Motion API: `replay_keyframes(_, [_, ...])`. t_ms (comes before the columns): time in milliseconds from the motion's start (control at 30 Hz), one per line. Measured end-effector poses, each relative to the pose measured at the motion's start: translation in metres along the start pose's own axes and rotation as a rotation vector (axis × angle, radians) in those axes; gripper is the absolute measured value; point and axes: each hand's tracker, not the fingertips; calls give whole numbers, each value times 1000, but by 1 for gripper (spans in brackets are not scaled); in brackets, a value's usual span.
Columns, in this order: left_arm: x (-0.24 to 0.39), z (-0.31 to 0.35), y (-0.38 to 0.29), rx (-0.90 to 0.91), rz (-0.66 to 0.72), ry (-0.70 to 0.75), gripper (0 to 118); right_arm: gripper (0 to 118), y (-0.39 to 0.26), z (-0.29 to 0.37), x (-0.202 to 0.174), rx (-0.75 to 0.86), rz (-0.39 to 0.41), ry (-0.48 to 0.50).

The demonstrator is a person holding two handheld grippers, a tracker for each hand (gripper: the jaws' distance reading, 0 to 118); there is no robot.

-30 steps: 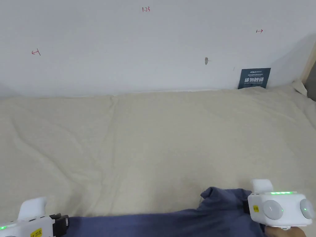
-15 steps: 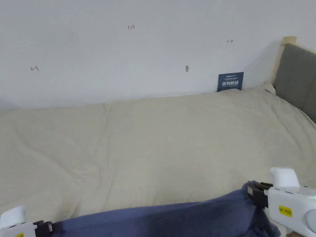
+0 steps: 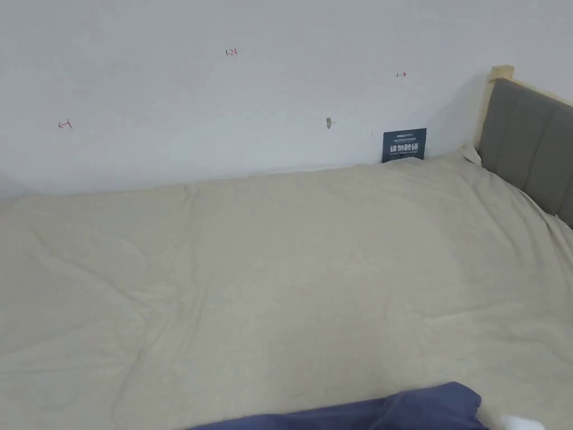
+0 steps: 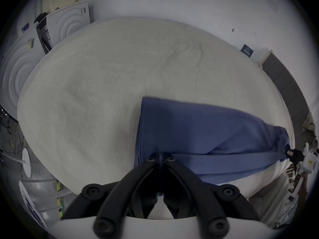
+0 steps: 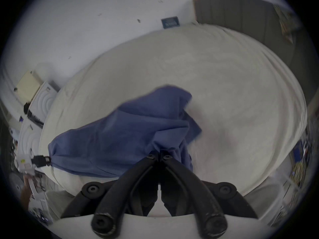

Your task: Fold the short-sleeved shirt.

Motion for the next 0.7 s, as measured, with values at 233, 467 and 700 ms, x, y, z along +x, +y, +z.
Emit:
replay_keyframes(233, [9,32,12,96,45,-116,111,92,18,36,-19,137,72,-66])
replay_keyframes(467, [64,120,72,484,-76,-158,110,93,78,123,-90,550,189,66])
replay_keyframes(700, [128,189,99,859,-166,-108,110,93,93,183,-158,890,307,73])
